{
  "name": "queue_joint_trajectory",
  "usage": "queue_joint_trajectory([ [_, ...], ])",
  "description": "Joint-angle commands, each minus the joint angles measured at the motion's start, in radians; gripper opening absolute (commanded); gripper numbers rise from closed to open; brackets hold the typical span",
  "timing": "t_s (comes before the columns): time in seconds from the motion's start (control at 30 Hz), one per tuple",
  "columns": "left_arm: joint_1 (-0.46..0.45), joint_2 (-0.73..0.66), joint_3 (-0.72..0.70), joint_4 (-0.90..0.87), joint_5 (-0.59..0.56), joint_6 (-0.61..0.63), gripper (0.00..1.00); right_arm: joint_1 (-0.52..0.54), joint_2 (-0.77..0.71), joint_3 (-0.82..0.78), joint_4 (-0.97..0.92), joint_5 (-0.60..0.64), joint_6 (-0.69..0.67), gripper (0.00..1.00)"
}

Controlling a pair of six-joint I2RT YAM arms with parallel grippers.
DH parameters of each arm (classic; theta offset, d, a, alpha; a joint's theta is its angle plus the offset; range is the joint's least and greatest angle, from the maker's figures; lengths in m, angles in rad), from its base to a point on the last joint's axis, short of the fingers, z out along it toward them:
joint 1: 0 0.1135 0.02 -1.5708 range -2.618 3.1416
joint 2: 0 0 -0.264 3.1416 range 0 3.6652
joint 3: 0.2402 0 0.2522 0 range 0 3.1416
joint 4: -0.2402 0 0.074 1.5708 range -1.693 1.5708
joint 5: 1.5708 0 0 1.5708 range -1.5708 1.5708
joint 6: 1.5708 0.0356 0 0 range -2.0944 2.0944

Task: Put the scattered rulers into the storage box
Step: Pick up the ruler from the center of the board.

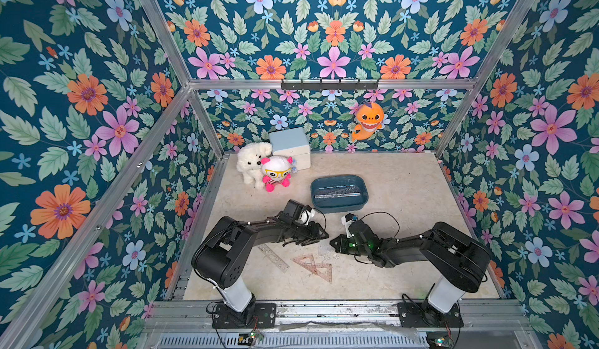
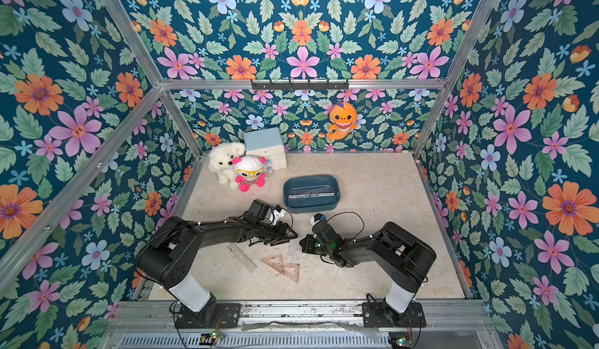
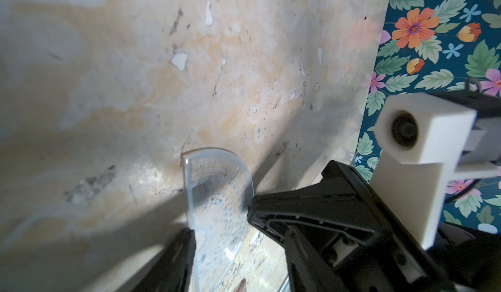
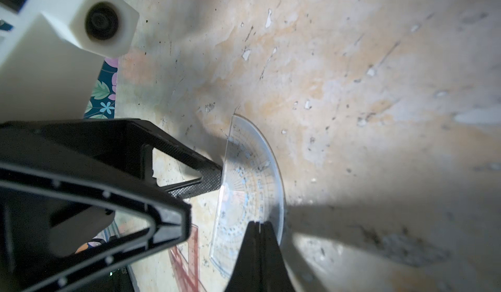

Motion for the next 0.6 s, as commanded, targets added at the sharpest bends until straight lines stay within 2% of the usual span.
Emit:
queue_joint_trajectory([
  [0.0, 0.007, 0.004, -0.001, -0.198, -0.237, 0.023, 0.6, 0.0, 0.003, -0.01, -0.075, 0.003, -0.005, 0.0],
  [0.2, 0.006, -0.011, 0.011, -0.217, -0.265, 0.026, 0.61, 0.0, 0.002, -0.021, -0.068, 0.003, -0.001, 0.0],
  [0.57, 0.0, 0.021, 0.004, -0.189, -0.243, 0.017, 0.61, 0.001, 0.007, -0.043, -0.049, 0.002, 0.004, 0.0],
])
